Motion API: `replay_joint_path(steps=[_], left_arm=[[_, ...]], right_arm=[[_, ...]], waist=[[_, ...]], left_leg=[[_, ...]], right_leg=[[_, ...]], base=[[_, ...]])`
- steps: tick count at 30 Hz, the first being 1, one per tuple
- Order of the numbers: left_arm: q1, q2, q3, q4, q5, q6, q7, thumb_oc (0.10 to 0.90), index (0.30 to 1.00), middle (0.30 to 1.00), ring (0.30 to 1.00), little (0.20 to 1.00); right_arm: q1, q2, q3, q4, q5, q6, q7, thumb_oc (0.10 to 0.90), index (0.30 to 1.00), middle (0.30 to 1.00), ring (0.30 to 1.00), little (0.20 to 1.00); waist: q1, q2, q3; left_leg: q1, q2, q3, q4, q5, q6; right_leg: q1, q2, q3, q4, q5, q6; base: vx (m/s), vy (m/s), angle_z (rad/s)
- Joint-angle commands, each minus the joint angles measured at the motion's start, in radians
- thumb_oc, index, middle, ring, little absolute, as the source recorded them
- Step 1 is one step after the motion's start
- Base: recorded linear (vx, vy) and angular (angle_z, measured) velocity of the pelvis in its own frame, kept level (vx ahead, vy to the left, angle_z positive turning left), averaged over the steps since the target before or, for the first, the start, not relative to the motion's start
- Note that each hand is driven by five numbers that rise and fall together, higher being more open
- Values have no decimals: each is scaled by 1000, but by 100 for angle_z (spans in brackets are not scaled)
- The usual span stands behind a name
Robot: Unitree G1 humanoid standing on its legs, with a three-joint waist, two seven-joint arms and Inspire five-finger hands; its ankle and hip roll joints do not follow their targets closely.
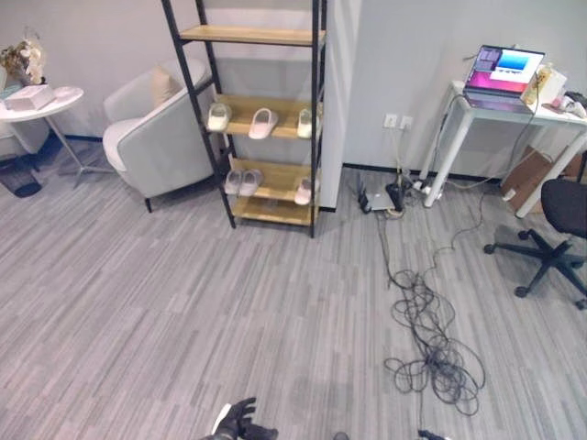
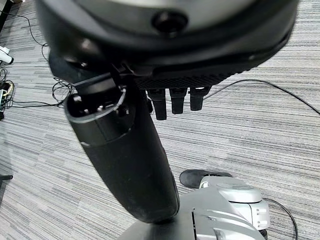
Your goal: Arrange the slippers neatly on the shoe rack.
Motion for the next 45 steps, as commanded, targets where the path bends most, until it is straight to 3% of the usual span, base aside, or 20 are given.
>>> replay_joint_path(steps=[1, 13, 16, 20, 25, 27, 29, 31, 35, 37, 40, 42, 45], left_arm=[[-69, 2, -6, -3, 35, -35, 4, 800, 900, 900, 900, 900], [-64, 9, 18, 8, 7, -27, 19, 800, 900, 900, 900, 900], [-64, 19, 28, 9, -4, -28, 30, 800, 900, 900, 900, 900], [-65, 19, 21, 16, 0, -24, 29, 800, 900, 900, 900, 900], [-57, 14, 19, 20, 7, -21, 28, 800, 900, 900, 900, 900], [-50, 13, 14, 25, 13, -21, 26, 800, 900, 900, 900, 900], [-47, 11, 12, 21, 9, -23, 28, 800, 900, 900, 900, 900], [-39, 7, 21, 26, 10, -20, 26, 800, 900, 900, 900, 900], [-29, 3, 24, 33, 14, -21, 21, 800, 900, 900, 900, 900], [-27, -1, 17, 28, 18, -20, 11, 800, 900, 900, 900, 900], [-43, 1, 9, 17, 16, -16, 12, 800, 900, 900, 900, 900], [-49, 4, 5, 13, 18, -13, 15, 800, 900, 900, 900, 900], [-53, 0, 5, 7, 13, -17, 12, 800, 900, 900, 900, 900]], right_arm=[[-54, -24, -9, 9, 12, -20, -1, 800, 900, 900, 900, 900], [-57, -33, -12, -6, 2, -18, -11, 800, 900, 900, 900, 900], [-66, -54, -19, -41, 5, -27, -22, 800, 900, 900, 900, 900], [-73, -80, -22, -67, 12, -32, -26, 800, 900, 900, 900, 900], [-83, -93, -19, -86, 16, -30, -29, 800, 900, 900, 900, 900], [-90, -93, -7, -119, 20, -31, -30, 800, 900, 900, 900, 900], [-96, -91, 2, -140, 25, -30, -30, 800, 900, 900, 900, 900], [-94, -86, 10, -146, 14, -28, -21, 800, 900, 900, 900, 900], [-96, -80, 26, -151, -8, -27, -10, 800, 900, 900, 900, 900], [-118, -69, 39, -143, -27, -21, 1, 800, 900, 900, 900, 900], [-141, -64, 46, -155, -32, -18, 3, 800, 900, 900, 900, 900], [-145, -58, 44, -168, -31, -19, 3, 800, 900, 900, 900, 900], [-146, -61, 49, -177, -31, -22, 1, 800, 900, 900, 900, 900]], waist=[[-17, 3, 19], [-18, -1, 37], [-6, -19, 59], [5, -27, 85], [22, -26, 87], [46, -18, 87], [62, -13, 94], [66, -8, 80], [73, -21, 52], [85, -22, 45], [75, -16, 73], [61, 0, 90], [35, 22, 99]], left_leg=[[-4, 22, 99, -4, -9, -42], [-13, 43, 88, 81, -29, -46], [-91, 62, 79, 228, -40, -65], [-193, 90, 66, 411, 18, -85], [-253, 75, 91, 342, 2, -60], [-305, 69, 103, 245, 61, -63], [-338, 71, 101, 222, 97, -71], [-309, 53, 87, 183, 84, -55], [-299, 20, 90, 201, 60, -36], [-270, -9, 110, 208, 17, 0], [-217, -36, 118, 213, -27, 46], [-169, -45, 106, 202, -54, 67], [-99, -59, 71, 154, -79, 65]], right_leg=[[59, -33, -43, 4, -110, 94], [27, -15, -34, 114, -159, 67], [24, -11, -38, 132, -175, 48], [40, -8, -53, 138, -187, 22], [67, -9, -56, 120, -205, 29], [107, 7, -38, 102, -228, 35], [132, 18, -11, 106, -243, 33], [147, 21, 6, 112, -264, 35], [159, -9, 27, 138, -268, 56], [107, -48, 28, 273, -234, 99], [-11, -82, 32, 504, -88, 159], [-82, -91, 16, 609, -32, 160], [-180, -87, -20, 539, -88, 127]], base=[[0, 0, 0], [9, -61, 0], [-28, -111, 4], [33, -93, 20], [149, -6, 11], [319, 47, 5], [252, 59, -15], [248, 101, -49], [228, 100, -23], [226, 133, -73], [130, 77, -22], [167, 55, -21], [266, 8, -9]])
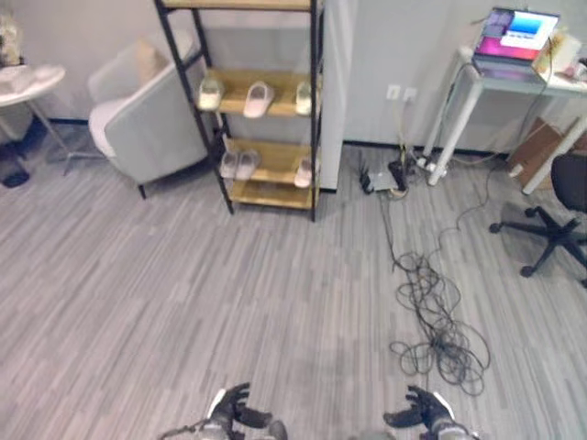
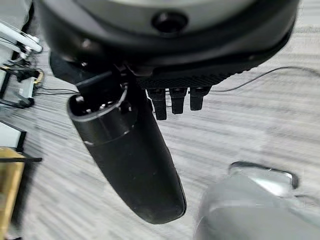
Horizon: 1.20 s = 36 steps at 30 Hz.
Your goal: Arrange the slippers neatly on the shoe rack.
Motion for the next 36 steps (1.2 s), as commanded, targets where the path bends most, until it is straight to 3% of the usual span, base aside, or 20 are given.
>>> replay_joint_path(steps=[1, 2, 5, 7, 10, 11, 12, 15, 17, 19, 23, 24, 25, 27, 31, 32, 33, 35, 36], left_arm=[[21, -17, 7, -27, 16, -30, 9, 800, 900, 900, 900, 900], [17, -18, 3, -27, 19, -33, 7, 800, 900, 900, 900, 900], [1, -22, -1, -20, 12, -38, 7, 800, 900, 900, 900, 900], [-1, -27, 2, -10, 25, -41, 7, 800, 900, 900, 900, 900], [2, -35, -7, -11, 28, -42, 4, 800, 900, 900, 900, 900], [1, -38, -13, -21, 26, -43, 1, 800, 900, 900, 900, 900], [1, -38, -13, -21, 26, -43, 1, 800, 900, 900, 900, 900], [-15, -39, -29, -35, 24, -42, 4, 800, 900, 900, 900, 900], [-19, -34, -30, -48, 16, -41, 6, 800, 900, 900, 900, 900], [-14, -32, -29, -46, 13, -41, 9, 800, 900, 900, 900, 900], [-1, -22, -27, -51, 17, -40, 6, 800, 900, 900, 900, 900], [0, -17, -27, -46, 24, -39, 9, 800, 900, 900, 900, 900], [0, -17, -27, -46, 24, -39, 9, 800, 900, 900, 900, 900], [1, -13, -21, -33, 18, -38, 10, 800, 900, 900, 900, 900], [21, -14, 0, -5, 29, -31, 4, 800, 900, 900, 900, 900], [26, -11, 2, -7, 30, -31, 1, 800, 900, 900, 900, 900], [25, -12, 2, -7, 30, -31, 1, 800, 900, 900, 900, 900], [22, -8, -5, -20, 33, -28, -3, 800, 900, 900, 900, 900], [12, -5, -12, -37, 31, -27, -2, 800, 900, 900, 900, 900]], right_arm=[[-15, -55, 20, -89, -22, -37, -9, 800, 900, 900, 900, 900], [-12, -61, 23, -93, -23, -39, -9, 800, 900, 900, 900, 900], [-14, -65, 23, -81, -15, -36, -7, 800, 900, 900, 900, 900], [-4, -69, 20, -69, -16, -34, -4, 800, 900, 900, 900, 900], [14, -74, 11, -72, -7, -37, 2, 800, 900, 900, 900, 900], [22, -82, 3, -72, 0, -41, 2, 800, 900, 900, 900, 900], [22, -82, 3, -72, 0, -41, 2, 800, 900, 900, 900, 900], [32, -89, -11, -73, 23, -47, -6, 800, 900, 900, 900, 900], [36, -91, -9, -78, 31, -46, -8, 800, 900, 900, 900, 900], [43, -89, -12, -74, 41, -44, -8, 800, 900, 900, 900, 900], [52, -89, -19, -67, 56, -44, -10, 800, 900, 900, 900, 900], [49, -91, -18, -70, 55, -47, -13, 800, 900, 900, 900, 900], [49, -91, -18, -70, 55, -47, -13, 800, 900, 900, 900, 900], [38, -89, -16, -64, 59, -47, -20, 800, 900, 900, 900, 900], [43, -76, -11, -55, 41, -45, -9, 800, 900, 900, 900, 900], [46, -70, -10, -58, 30, -43, 0, 800, 900, 900, 900, 900], [45, -70, -10, -58, 30, -43, 0, 800, 900, 900, 900, 900], [36, -70, -3, -74, 23, -40, 11, 800, 900, 900, 900, 900], [29, -68, 2, -90, 16, -36, 14, 800, 900, 900, 900, 900]], waist=[[-23, 17, 18], [-41, 14, 22], [-76, 2, 33], [-79, -4, 29], [-84, 0, 10], [-83, 2, 5], [-84, 2, 5], [-87, -12, 16], [-78, -32, 26], [-65, -41, 30], [-32, -35, 27], [-15, -16, 30], [-16, -19, 32], [7, -8, 38], [16, -16, 2], [24, -31, -12], [26, -28, -14], [15, -42, -5], [3, -24, 11]], left_leg=[[-38, -36, -52, 88, -60, 1], [-8, -50, -71, 79, -77, -5], [53, -68, -115, 60, -114, -23], [74, -70, -130, 60, -141, -28], [76, -65, -144, 91, -159, -44], [56, -52, -141, 160, -144, -77], [54, -52, -143, 164, -145, -78], [-42, 14, -87, 403, -36, -147], [-94, 52, -43, 525, 10, -158], [-144, 85, 3, 552, 15, -148], [-222, 94, 40, 361, -6, -114], [-260, 109, 35, 229, 58, -125], [-253, 104, 35, 222, 61, -125], [-291, 116, 15, 130, 132, -141], [-278, 86, 31, 148, 102, -113], [-257, 44, 43, 161, 61, -79], [-260, 48, 44, 159, 63, -79], [-207, 0, 46, 166, 10, -31], [-166, -2, 39, 169, -26, -1]], right_leg=[[71, 2, -46, -201, 146, -26], [30, 13, -53, -316, 129, -38], [-20, 17, -32, -505, 177, -29], [10, 17, -21, -543, 188, -21], [33, 30, -9, -537, 181, -46], [60, 36, -28, -547, 167, -61], [60, 36, -29, -548, 167, -61], [122, 34, -61, -555, 135, -101], [168, 30, -75, -565, 114, -124], [215, 33, -86, -580, 94, -132], [285, 51, -91, -613, 45, -125], [317, 75, -83, -626, 21, -120], [320, 72, -85, -626, 20, -120], [375, 92, -67, -639, -5, -111], [418, 76, -46, -602, -26, -93], [390, 34, -41, -462, 5, -54], [387, 38, -38, -463, 8, -55], [287, -5, -14, -248, 168, -9], [211, -3, 2, -105, 253, -7]], base=[[304, -86, -11], [303, -112, 7], [375, -157, 17], [294, -193, 47], [217, -178, 54], [191, -183, 44], [177, -202, 45], [164, -181, 31], [234, -189, 32], [332, -129, -14], [343, -13, 9], [373, 45, 17], [396, 47, 24], [400, 51, 10], [430, 95, -21], [396, 119, -23], [323, 121, -36], [253, 111, -33], [342, 134, -12]])
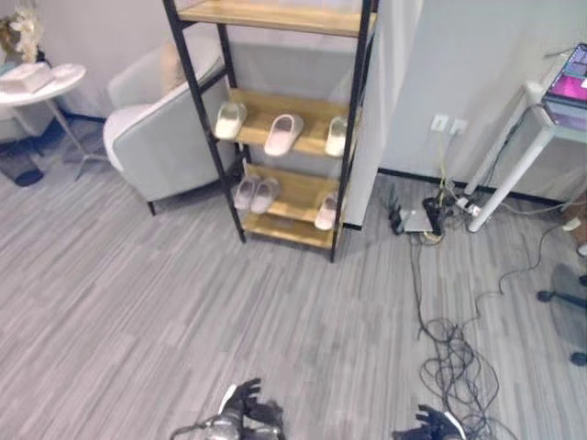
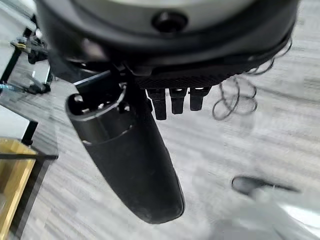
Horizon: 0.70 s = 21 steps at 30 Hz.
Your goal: Arrange the slippers neatly on the shoe rack.
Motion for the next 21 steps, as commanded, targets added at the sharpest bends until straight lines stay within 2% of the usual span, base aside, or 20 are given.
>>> replay_joint_path(steps=[1, 2, 3, 4, 5, 6, 7, 9, 10, 12, 13, 15, 16, 17, 18, 19, 21], left_arm=[[27, 16, -18, -52, 27, -13, -1, 800, 900, 900, 900, 900], [27, 16, -18, -52, 27, -13, -1, 800, 900, 900, 900, 900], [24, 15, -22, -67, 21, -14, 0, 800, 900, 900, 900, 900], [16, 12, -28, -83, 11, -19, -1, 800, 900, 900, 900, 900], [16, 12, -27, -83, 11, -19, -1, 800, 900, 900, 900, 900], [11, 12, -31, -86, 14, -22, -4, 800, 900, 900, 900, 900], [11, 12, -31, -86, 14, -22, -4, 800, 900, 900, 900, 900], [-3, 8, -35, -71, 15, -26, 0, 800, 900, 900, 900, 900], [-6, 8, -33, -68, 16, -29, -1, 800, 900, 900, 900, 900], [-13, 6, -38, -54, 30, -30, -11, 800, 900, 900, 900, 900], [-8, 1, -38, -48, 35, -31, -8, 800, 900, 900, 900, 900], [-2, -8, -39, -42, 37, -29, -11, 800, 900, 900, 900, 900], [1, -9, -39, -44, 35, -29, -13, 800, 900, 900, 900, 900], [-2, -8, -44, -44, 31, -28, -13, 800, 900, 900, 900, 900], [-2, -8, -44, -44, 31, -28, -13, 800, 900, 900, 900, 900], [-3, -3, -44, -60, 24, -27, -16, 800, 900, 900, 900, 900], [-7, 3, -40, -63, 18, -25, -11, 800, 900, 900, 900, 900]], right_arm=[[-61, -33, -13, -87, -10, -29, 4, 800, 900, 900, 900, 900], [-61, -33, -13, -87, -10, -29, 4, 800, 900, 900, 900, 900], [-63, -31, -11, -92, -11, -29, 3, 800, 900, 900, 900, 900], [-67, -33, -6, -96, -11, -29, 2, 800, 900, 900, 900, 900], [-68, -33, -6, -96, -11, -29, 2, 800, 900, 900, 900, 900], [-72, -37, -4, -93, -9, -29, 5, 800, 900, 900, 900, 900], [-72, -37, -4, -92, -9, -30, 5, 800, 900, 900, 900, 900], [-78, -39, 3, -90, -6, -34, 6, 800, 900, 900, 900, 900], [-76, -40, 3, -88, -4, -30, 10, 800, 900, 900, 900, 900], [-66, -43, -4, -79, -9, -24, 13, 800, 900, 900, 900, 900], [-64, -44, -1, -79, -6, -26, 14, 800, 900, 900, 900, 900], [-48, -48, -10, -86, -2, -25, 15, 800, 900, 900, 900, 900], [-43, -51, -12, -79, 2, -27, 14, 800, 900, 900, 900, 900], [-41, -53, -13, -80, 9, -32, 13, 800, 900, 900, 900, 900], [-41, -53, -13, -79, 9, -32, 13, 800, 900, 900, 900, 900], [-36, -57, -17, -92, 19, -32, 8, 800, 900, 900, 900, 900], [-31, -57, -14, -91, 25, -29, 7, 800, 900, 900, 900, 900]], waist=[[-1, 10, 45], [-2, 7, 47], [-11, 26, 52], [-44, 23, 65], [-45, 25, 64], [-61, 22, 62], [-64, 22, 65], [-96, 3, 64], [-113, 7, 68], [-122, -5, 64], [-118, -11, 60], [-126, -5, 44], [-123, -3, 40], [-117, -12, 45], [-120, -10, 44], [-114, -27, 47], [-107, -41, 45]], left_leg=[[2, -23, -48, 136, -148, 8], [3, -27, -48, 138, -150, 9], [37, -23, -61, 126, -163, 14], [97, -54, -98, 114, -197, 12], [95, -52, -99, 113, -195, 11], [121, -65, -113, 109, -218, 5], [125, -65, -117, 112, -223, 5], [187, -103, -155, 94, -257, -3], [217, -103, -177, 90, -279, -12], [232, -114, -199, 116, -313, -23], [226, -119, -203, 144, -318, -27], [224, -97, -208, 205, -269, -73], [204, -86, -211, 273, -231, -97], [162, -75, -210, 366, -167, -131], [155, -73, -213, 376, -171, -132], [98, -22, -163, 510, -111, -158], [63, 32, -88, 544, -96, -154]], right_leg=[[-108, -38, 57, 242, 340, 81], [-109, -42, 58, 251, 334, 82], [-163, -37, 43, 276, 329, 70], [-231, -33, 26, 219, 266, 56], [-231, -30, 24, 214, 271, 54], [-267, -18, 11, 104, 234, 47], [-262, -19, 8, 108, 228, 47], [-339, -6, 15, -86, 252, 46], [-334, 4, 20, -166, 260, 55], [-310, -4, 42, -240, 272, 65], [-292, -4, 51, -243, 286, 56], [-261, 12, 58, -237, 285, 30], [-237, 18, 48, -248, 279, 16], [-212, 14, 46, -250, 273, 1], [-213, 15, 42, -250, 274, -1], [-166, 8, 21, -264, 251, -25], [-117, 4, 2, -275, 222, -45]], base=[[249, 87, 15], [226, 66, 28], [404, 22, 36], [402, 21, 16], [515, -81, 15], [245, -69, 22], [406, -113, 37], [438, -144, 27], [480, -167, 20], [320, -156, 56], [270, -173, 77], [301, -177, 73], [265, -203, 63], [150, -146, 50], [204, -225, 21], [210, -214, 3], [330, -194, 1]])
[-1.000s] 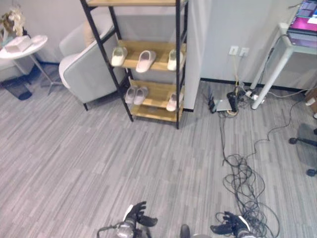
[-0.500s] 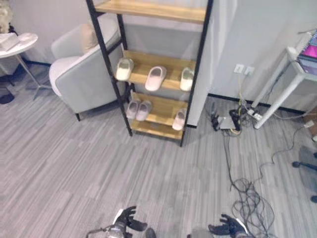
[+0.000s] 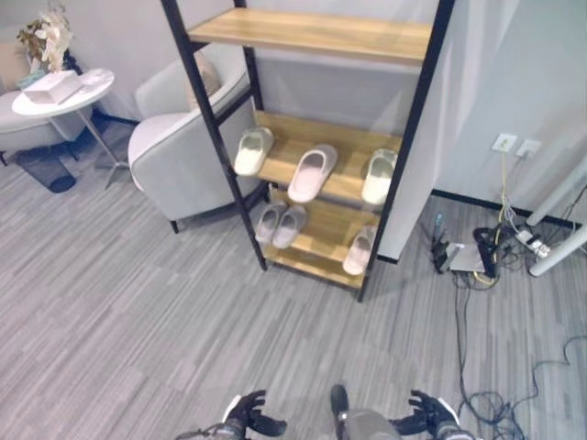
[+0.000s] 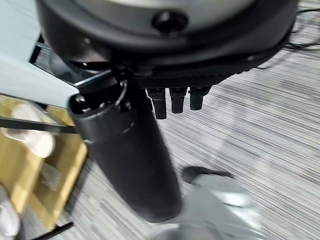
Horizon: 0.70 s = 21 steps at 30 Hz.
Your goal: Arrange the slippers neatly on the shoe rack.
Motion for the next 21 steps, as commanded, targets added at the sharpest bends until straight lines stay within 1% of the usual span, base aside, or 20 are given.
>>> replay_joint_path(steps=[1, 2, 3, 4, 5, 6, 9, 10, 12, 13, 15, 17, 18, 19, 20, 21], left_arm=[[-19, 34, -16, -64, 16, -38, 13, 800, 900, 900, 900, 900], [-19, 34, -16, -64, 16, -38, 13, 800, 900, 900, 900, 900], [-18, 34, -17, -62, 20, -38, 13, 800, 900, 900, 900, 900], [-12, 37, -18, -69, 23, -39, 13, 800, 900, 900, 900, 900], [-12, 37, -18, -69, 23, -39, 14, 800, 900, 900, 900, 900], [-11, 39, -17, -71, 22, -38, 13, 800, 900, 900, 900, 900], [-15, 43, -19, -70, 20, -38, 19, 800, 900, 900, 900, 900], [-17, 44, -20, -65, 22, -39, 21, 800, 900, 900, 900, 900], [-18, 43, -21, -58, 19, -38, 21, 800, 900, 900, 900, 900], [-15, 41, -15, -54, 16, -38, 20, 800, 900, 900, 900, 900], [-9, 38, -14, -44, 21, -35, 16, 800, 900, 900, 900, 900], [-11, 39, -9, -33, 22, -34, 15, 800, 900, 900, 900, 900], [-13, 41, -7, -29, 22, -33, 14, 800, 900, 900, 900, 900], [-14, 45, -2, -37, 14, -33, 16, 800, 900, 900, 900, 900], [-15, 46, -2, -37, 14, -33, 16, 800, 900, 900, 900, 900], [-17, 49, 0, -41, 11, -33, 18, 800, 900, 900, 900, 900]], right_arm=[[-2, -47, 23, -53, 36, -29, -13, 800, 900, 900, 900, 900], [-2, -47, 23, -52, 36, -29, -12, 800, 900, 900, 900, 900], [-2, -47, 23, -51, 37, -32, -14, 800, 900, 900, 900, 900], [1, -49, 23, -53, 34, -33, -16, 800, 900, 900, 900, 900], [2, -50, 23, -53, 34, -33, -16, 800, 900, 900, 900, 900], [2, -49, 24, -56, 32, -33, -17, 800, 900, 900, 900, 900], [-3, -48, 25, -54, 30, -34, -24, 800, 900, 900, 900, 900], [-3, -46, 27, -57, 30, -34, -25, 800, 900, 900, 900, 900], [0, -44, 27, -60, 30, -33, -24, 800, 900, 900, 900, 900], [2, -40, 26, -59, 27, -32, -19, 800, 900, 900, 900, 900], [10, -31, 23, -37, 23, -31, -13, 800, 900, 900, 900, 900], [11, -19, 19, -33, 22, -28, -6, 800, 900, 900, 900, 900], [11, -12, 19, -29, 23, -27, 0, 800, 900, 900, 900, 900], [-4, -6, 22, -24, 27, -24, 4, 800, 900, 900, 900, 900], [-5, -5, 23, -24, 27, -24, 4, 800, 900, 900, 900, 900], [-12, -2, 25, -26, 26, -26, 5, 800, 900, 900, 900, 900]], waist=[[-6, -45, 3], [-5, -44, 5], [-1, -45, 0], [9, -34, -3], [9, -35, -1], [15, -31, 0], [34, -11, 7], [40, -10, 10], [46, -13, 13], [47, -14, 5], [48, -14, -12], [48, -25, -27], [47, -30, -29], [40, -30, -17], [42, -31, -18], [38, -28, -12]], left_leg=[[-58, 25, 181, -53, 64, 89], [-56, 25, 182, -52, 62, 90], [-75, 37, 201, -110, 49, 100], [-99, 60, 215, -226, 38, 110], [-94, 58, 216, -229, 37, 110], [-104, 69, 218, -283, 48, 109], [-139, 107, 184, -424, 152, 83], [-150, 115, 165, -444, 177, 77], [-167, 122, 149, -445, 195, 69], [-157, 115, 149, -452, 178, 72], [-150, 96, 150, -445, 162, 81], [-145, 61, 158, -434, 133, 103], [-135, 34, 163, -435, 111, 125], [-111, 3, 174, -437, 84, 158], [-111, 2, 177, -437, 83, 159], [-95, -5, 183, -442, 75, 167]], right_leg=[[118, -29, -20, -5, -107, 58], [120, -29, -19, -5, -108, 59], [136, -29, -25, -15, -119, 66], [159, -25, -28, -23, -141, 78], [163, -27, -29, -23, -144, 79], [173, -23, -28, -22, -156, 81], [219, -1, -14, -25, -195, 90], [238, 2, -6, -23, -208, 91], [268, -1, 8, -15, -227, 92], [280, -7, 18, -12, -237, 98], [293, -27, 26, 5, -245, 112], [276, -57, 41, 66, -228, 136], [257, -75, 50, 119, -191, 154], [175, -101, 74, 255, -96, 178], [172, -103, 78, 259, -98, 179], [145, -106, 78, 296, -68, 185]], base=[[254, -59, 14], [260, -20, 22], [305, 55, 11], [307, 55, 2], [282, 87, 10], [192, 74, 19], [330, 124, -11], [336, 126, -12], [321, 144, -8], [310, 168, -21], [291, 172, -39], [281, 194, -30], [280, 264, -6], [189, 198, -4], [149, 179, -11], [90, 103, -12]])
